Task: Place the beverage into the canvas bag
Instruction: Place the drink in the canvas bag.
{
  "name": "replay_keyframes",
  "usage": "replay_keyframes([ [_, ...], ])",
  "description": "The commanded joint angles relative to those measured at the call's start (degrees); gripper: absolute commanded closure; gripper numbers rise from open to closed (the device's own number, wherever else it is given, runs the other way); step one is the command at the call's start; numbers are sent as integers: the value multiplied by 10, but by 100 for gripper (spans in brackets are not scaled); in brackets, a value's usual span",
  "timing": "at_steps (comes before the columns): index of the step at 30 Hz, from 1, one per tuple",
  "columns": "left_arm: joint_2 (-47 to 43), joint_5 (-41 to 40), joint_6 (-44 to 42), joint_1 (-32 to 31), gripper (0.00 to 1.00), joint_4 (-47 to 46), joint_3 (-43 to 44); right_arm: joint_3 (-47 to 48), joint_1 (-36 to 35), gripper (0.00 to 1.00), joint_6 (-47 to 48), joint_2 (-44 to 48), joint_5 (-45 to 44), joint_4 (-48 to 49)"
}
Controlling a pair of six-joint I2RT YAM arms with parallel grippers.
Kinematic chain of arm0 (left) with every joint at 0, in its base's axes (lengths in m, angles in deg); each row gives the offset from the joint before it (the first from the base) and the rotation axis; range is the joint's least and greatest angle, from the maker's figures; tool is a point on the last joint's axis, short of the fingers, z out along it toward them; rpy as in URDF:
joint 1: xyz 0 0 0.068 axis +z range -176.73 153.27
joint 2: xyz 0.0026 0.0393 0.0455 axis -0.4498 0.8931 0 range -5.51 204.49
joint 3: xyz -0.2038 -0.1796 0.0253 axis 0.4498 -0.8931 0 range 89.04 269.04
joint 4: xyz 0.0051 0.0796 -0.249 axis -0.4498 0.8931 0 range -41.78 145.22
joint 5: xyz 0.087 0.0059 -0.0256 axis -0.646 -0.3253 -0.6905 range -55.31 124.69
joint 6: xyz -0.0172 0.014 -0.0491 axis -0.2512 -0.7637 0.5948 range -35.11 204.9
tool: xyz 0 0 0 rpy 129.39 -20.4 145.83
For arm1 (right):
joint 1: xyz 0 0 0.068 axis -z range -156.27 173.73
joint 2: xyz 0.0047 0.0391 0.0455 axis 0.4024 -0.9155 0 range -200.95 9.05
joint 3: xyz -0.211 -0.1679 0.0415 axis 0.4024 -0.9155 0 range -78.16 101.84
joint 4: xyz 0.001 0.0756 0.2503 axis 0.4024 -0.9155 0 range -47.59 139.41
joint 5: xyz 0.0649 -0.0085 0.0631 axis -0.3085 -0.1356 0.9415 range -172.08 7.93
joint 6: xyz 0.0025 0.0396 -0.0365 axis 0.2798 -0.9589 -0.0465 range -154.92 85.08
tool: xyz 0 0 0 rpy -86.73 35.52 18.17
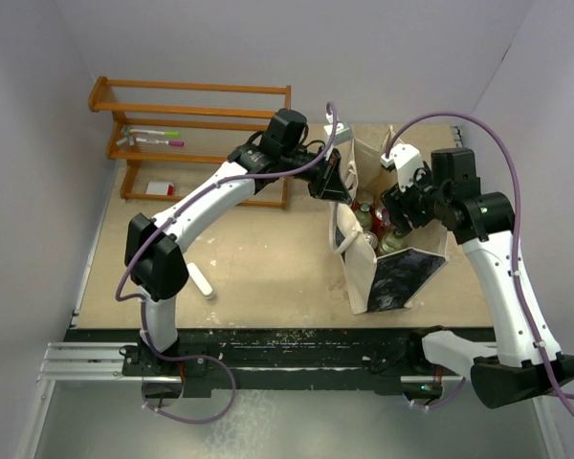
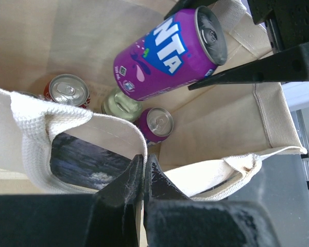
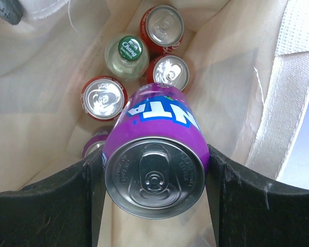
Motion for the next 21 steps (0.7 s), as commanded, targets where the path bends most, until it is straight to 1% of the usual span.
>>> replay_keyframes([
  [1,9,5,-21,4,100,47,26,-20,1,100,-4,23,30,98],
  [7,6,-28,-46,3,100,62,25,-28,1,100,-2,35,19,144],
  [8,7,-31,-48,4,100,66,26,-33,1,100,7,43,0,166],
  [10,11,-31,-58,2,100,71,29,-44,1,100,0,66,-8,185],
  [13,18,-42,-91,1,100,94,29,-54,1,100,-33,84,-11,193],
  [16,16,-60,-144,-7,100,124,12,-71,1,100,-38,92,-26,219],
  [21,24,-76,-187,-16,100,157,-5,-103,1,100,-53,98,-36,234],
])
